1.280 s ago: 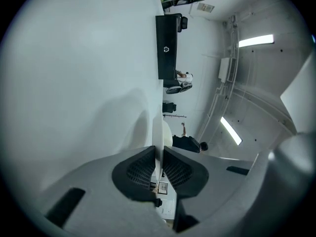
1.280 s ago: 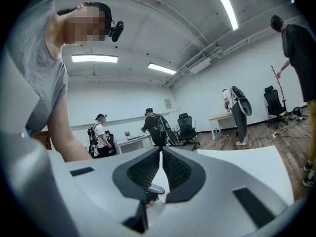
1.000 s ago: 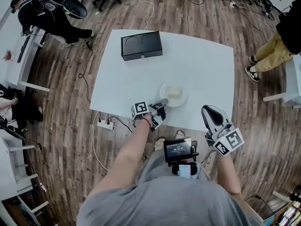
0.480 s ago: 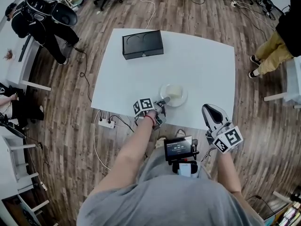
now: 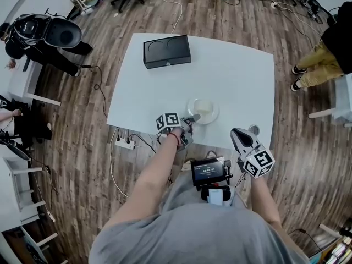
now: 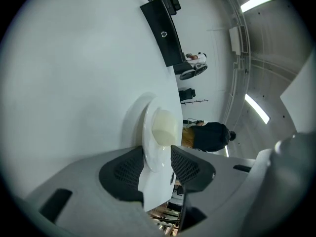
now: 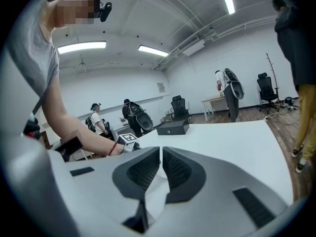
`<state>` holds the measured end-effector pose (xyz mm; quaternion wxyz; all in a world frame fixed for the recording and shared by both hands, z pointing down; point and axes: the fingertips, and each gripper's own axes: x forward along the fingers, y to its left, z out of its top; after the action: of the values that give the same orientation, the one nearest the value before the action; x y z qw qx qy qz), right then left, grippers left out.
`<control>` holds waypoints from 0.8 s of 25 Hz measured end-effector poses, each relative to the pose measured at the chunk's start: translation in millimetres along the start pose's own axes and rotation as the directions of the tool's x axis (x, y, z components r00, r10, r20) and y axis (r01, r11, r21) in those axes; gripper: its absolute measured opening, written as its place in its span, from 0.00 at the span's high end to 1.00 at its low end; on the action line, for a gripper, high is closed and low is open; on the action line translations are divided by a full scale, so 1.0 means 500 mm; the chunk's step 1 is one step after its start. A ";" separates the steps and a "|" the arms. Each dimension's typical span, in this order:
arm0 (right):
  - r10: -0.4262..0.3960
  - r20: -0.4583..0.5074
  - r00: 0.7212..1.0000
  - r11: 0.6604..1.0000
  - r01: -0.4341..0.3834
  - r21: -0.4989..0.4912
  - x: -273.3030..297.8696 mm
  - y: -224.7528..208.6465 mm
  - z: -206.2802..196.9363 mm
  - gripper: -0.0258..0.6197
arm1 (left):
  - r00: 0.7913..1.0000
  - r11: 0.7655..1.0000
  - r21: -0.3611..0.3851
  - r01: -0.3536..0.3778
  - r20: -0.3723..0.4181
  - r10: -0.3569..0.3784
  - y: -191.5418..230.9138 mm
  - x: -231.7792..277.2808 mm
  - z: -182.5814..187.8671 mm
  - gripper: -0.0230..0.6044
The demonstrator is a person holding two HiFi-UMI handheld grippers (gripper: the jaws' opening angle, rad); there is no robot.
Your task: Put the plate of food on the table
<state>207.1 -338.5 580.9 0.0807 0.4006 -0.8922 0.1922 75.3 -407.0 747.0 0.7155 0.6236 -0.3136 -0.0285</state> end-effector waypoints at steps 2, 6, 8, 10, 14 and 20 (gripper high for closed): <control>0.000 -0.018 1.000 1.000 0.000 0.020 -0.001 0.001 -0.019 0.91 | 0.999 1.000 -0.010 -0.021 -0.030 0.021 0.003 -0.002 -0.004 0.71; -0.005 -0.025 1.000 0.999 0.006 0.042 -0.006 0.000 -0.034 0.91 | 0.995 0.998 -0.032 -0.061 -0.078 0.058 0.011 -0.013 -0.014 0.71; -0.009 -0.024 1.000 0.999 0.011 0.049 -0.007 -0.002 -0.035 0.91 | 0.994 0.997 -0.044 -0.068 -0.088 0.064 0.013 -0.020 -0.017 0.71; -0.013 -0.023 1.000 0.999 0.015 0.052 -0.006 -0.006 -0.034 0.91 | 0.994 0.996 -0.055 -0.070 -0.089 0.065 0.016 -0.023 -0.016 0.71; -0.022 -0.016 1.000 0.998 0.023 0.056 -0.009 -0.011 -0.033 0.91 | 0.994 0.996 -0.057 -0.069 -0.086 0.064 0.021 -0.022 -0.016 0.71; -0.034 -0.008 0.999 0.998 0.034 0.057 -0.010 -0.010 -0.026 0.91 | 0.994 0.995 -0.063 -0.074 -0.086 0.068 0.025 -0.025 -0.013 0.71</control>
<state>214.4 -332.8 592.7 0.0756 0.4171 -0.8792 0.2175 64.1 -393.3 752.9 0.7489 0.5886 -0.3042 0.0129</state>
